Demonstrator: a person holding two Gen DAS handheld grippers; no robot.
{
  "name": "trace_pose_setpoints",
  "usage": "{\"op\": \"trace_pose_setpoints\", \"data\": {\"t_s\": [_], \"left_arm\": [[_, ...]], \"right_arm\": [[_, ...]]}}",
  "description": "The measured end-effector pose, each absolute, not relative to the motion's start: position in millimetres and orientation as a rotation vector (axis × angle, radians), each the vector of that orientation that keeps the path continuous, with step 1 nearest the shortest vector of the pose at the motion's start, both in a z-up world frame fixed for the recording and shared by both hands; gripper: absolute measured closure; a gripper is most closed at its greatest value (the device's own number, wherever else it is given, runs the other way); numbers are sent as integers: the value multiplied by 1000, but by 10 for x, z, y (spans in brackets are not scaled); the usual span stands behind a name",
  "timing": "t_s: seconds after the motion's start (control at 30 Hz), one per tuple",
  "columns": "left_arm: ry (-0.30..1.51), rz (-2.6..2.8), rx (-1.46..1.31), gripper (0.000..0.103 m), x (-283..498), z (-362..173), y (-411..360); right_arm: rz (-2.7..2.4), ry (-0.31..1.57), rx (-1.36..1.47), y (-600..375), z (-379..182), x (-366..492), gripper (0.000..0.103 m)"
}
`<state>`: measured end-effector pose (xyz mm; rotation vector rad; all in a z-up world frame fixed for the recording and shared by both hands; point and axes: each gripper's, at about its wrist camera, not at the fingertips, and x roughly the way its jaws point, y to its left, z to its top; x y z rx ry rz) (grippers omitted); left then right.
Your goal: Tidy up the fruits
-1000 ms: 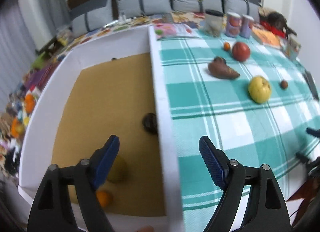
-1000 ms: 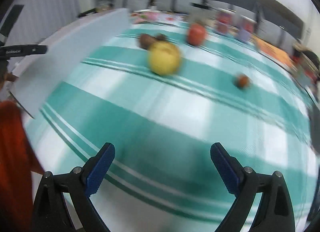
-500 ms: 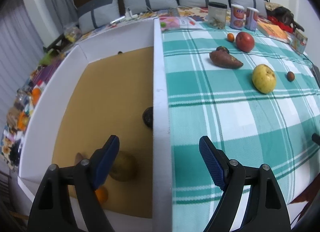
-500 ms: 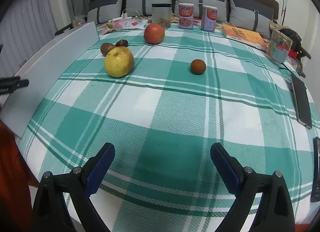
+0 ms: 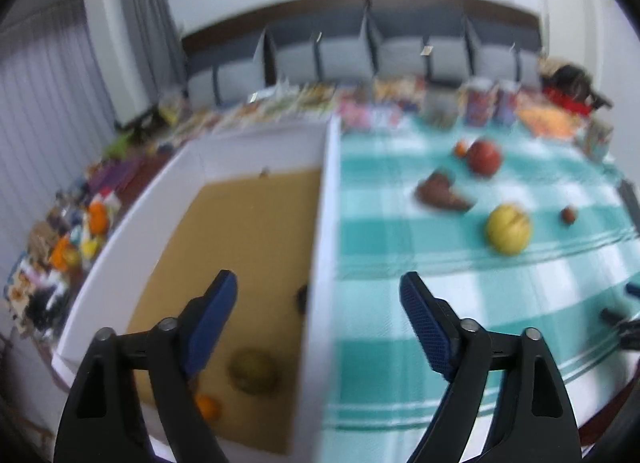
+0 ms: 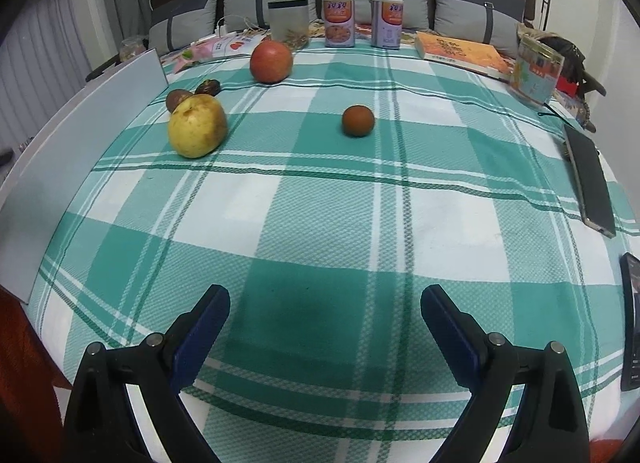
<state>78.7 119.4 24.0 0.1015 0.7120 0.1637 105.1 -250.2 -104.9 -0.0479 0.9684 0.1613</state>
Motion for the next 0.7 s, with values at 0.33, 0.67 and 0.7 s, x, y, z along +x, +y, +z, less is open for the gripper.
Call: {"op": "trace_pose_setpoints", "data": {"t_s": [0.33, 0.67, 0.7], "left_arm": [[790, -65, -73, 11, 737, -102, 308], [974, -103, -84, 11, 1027, -948, 120], [990, -103, -83, 11, 1078, -1012, 113]], "right_arm": [[148, 971, -48, -2518, -1082, 1086, 6], [121, 973, -63, -2510, -1118, 1109, 2], [116, 974, -69, -2506, -1129, 1117, 2]]}}
